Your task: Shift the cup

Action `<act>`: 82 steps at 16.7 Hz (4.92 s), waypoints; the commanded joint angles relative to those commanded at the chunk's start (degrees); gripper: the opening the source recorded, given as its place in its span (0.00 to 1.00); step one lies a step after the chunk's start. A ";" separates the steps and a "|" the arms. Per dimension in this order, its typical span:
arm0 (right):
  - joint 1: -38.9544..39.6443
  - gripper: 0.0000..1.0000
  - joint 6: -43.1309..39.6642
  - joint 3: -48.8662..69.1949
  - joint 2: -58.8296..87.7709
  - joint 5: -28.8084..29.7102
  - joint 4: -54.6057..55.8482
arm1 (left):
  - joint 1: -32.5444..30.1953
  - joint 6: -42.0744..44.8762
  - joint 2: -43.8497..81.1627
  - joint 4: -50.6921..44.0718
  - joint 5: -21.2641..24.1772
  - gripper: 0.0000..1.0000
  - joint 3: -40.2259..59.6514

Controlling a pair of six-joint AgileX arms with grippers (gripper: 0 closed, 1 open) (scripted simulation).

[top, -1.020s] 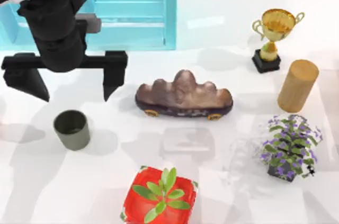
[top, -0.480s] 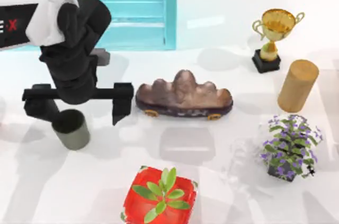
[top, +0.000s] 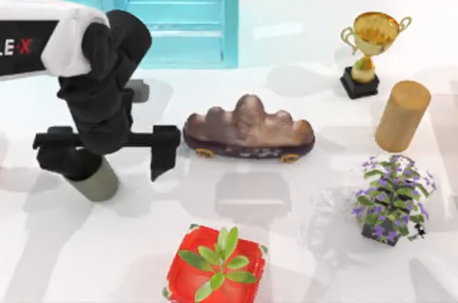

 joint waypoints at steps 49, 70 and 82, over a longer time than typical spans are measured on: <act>0.00 1.00 0.00 0.00 0.00 0.00 0.00 | 49.74 49.69 0.34 -17.65 3.24 0.00 17.76; 0.00 1.00 0.00 0.00 0.00 0.00 0.00 | 50.49 50.57 5.02 -4.57 3.38 0.23 8.91; 0.00 1.00 0.00 0.00 0.00 0.00 0.00 | 50.49 50.57 5.02 -4.57 3.38 1.00 8.91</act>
